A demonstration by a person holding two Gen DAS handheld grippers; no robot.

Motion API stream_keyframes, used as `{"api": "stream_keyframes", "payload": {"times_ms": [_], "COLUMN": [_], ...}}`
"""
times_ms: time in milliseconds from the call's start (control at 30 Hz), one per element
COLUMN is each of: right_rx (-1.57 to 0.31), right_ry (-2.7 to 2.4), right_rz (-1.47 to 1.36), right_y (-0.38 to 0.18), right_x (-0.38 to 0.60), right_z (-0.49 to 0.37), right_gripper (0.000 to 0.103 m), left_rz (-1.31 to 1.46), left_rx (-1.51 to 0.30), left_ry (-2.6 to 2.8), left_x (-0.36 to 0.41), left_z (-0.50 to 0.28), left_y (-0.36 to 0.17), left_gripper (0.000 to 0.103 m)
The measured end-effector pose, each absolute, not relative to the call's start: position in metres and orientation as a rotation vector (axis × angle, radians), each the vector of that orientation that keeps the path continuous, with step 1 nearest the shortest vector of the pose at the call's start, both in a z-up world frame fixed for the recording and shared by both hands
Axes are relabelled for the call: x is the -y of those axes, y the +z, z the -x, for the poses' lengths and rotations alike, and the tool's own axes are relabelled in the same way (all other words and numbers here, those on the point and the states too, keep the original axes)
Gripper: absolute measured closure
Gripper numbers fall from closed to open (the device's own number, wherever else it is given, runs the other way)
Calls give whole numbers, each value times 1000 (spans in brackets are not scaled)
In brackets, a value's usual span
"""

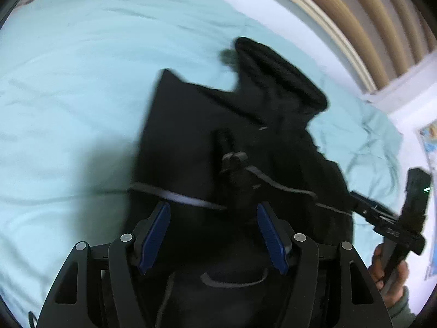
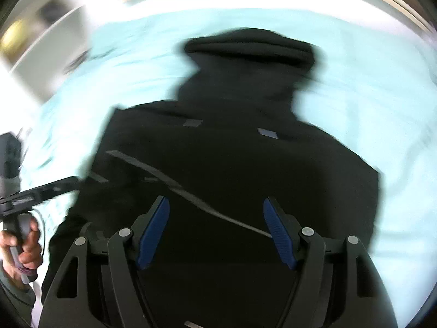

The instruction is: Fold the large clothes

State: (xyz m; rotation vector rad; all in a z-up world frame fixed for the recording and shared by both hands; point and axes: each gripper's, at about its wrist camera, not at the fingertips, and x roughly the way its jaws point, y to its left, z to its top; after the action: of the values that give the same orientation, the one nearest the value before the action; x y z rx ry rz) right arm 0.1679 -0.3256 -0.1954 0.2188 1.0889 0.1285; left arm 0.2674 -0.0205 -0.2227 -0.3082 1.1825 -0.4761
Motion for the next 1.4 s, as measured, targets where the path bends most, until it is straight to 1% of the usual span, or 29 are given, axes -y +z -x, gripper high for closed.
{"api": "stream_keyframes", "payload": {"times_ms": [133, 200, 233, 267, 300, 433, 467, 533, 600, 700, 767, 833, 900, 1000, 1067, 1133, 1167, 1200, 1233, 1300, 1333, 1400], "right_rx": [-1110, -1112, -1113, -1114, -1116, -1112, -1109, -1109, -1120, -1167, -1218, -1260, -1273, -1291, -1299, -1292, -1271, -1240, -1189, -1127, -1101, -1083], "right_ry": [-7, -42, -56, -63, -70, -101, -103, -104, -102, -83, -115, -147, -168, -176, -172, -165, -160, -145, -115, -82, -66, -30], "right_rz": [-343, -348, -345, -342, -339, -343, -350, -367, -373, -354, -274, -178, -147, -187, -209, -222, -237, -257, -278, -264, -238, -217], "right_y": [-206, -205, -205, -206, -207, -210, -210, -213, -218, -239, -256, -273, -282, -291, -289, -279, -270, -259, -242, -219, -207, -199], "right_x": [386, 400, 403, 407, 410, 420, 422, 425, 424, 412, 398, 386, 384, 393, 397, 399, 400, 401, 400, 394, 387, 375], "right_z": [-141, -140, -136, -137, -134, -132, -132, -134, -138, -151, -161, -170, -173, -177, -179, -177, -174, -170, -164, -157, -155, -155], "right_gripper": [30, 30, 30, 30, 30, 30, 30, 30, 30, 30, 28, 27, 27, 24, 23, 24, 24, 24, 24, 24, 24, 24], "left_rz": [267, 255, 253, 254, 250, 274, 307, 355, 375, 360, 322, 313, 343, 346, 287, 196, 142, 121, 118, 145, 167, 202], "left_rx": [-1214, -1229, -1237, -1238, -1248, -1125, -1086, -1056, -1084, -1230, -1300, -1313, -1306, -1301, -1270, -1222, -1177, -1143, -1103, -1035, -1002, -996], "left_ry": [-494, -486, -488, -500, -516, -551, -549, -534, -519, -497, -467, -451, -446, -446, -440, -429, -414, -410, -412, -434, -472, -544], "left_x": [50, 61, 66, 71, 75, 68, 56, 34, 17, 6, 9, 13, 11, 11, 14, 18, 20, 20, 20, 16, 19, 30], "left_z": [-288, -296, -301, -303, -305, -299, -297, -297, -301, -309, -308, -304, -304, -303, -298, -293, -287, -286, -283, -279, -277, -278], "left_y": [-237, -247, -253, -255, -256, -218, -203, -190, -197, -239, -267, -285, -287, -281, -266, -244, -228, -215, -201, -178, -168, -164], "left_gripper": [35, 36, 50, 70, 87, 87, 87, 87, 87, 86, 85, 83, 83, 82, 79, 71, 69, 64, 58, 52, 50, 50]}}
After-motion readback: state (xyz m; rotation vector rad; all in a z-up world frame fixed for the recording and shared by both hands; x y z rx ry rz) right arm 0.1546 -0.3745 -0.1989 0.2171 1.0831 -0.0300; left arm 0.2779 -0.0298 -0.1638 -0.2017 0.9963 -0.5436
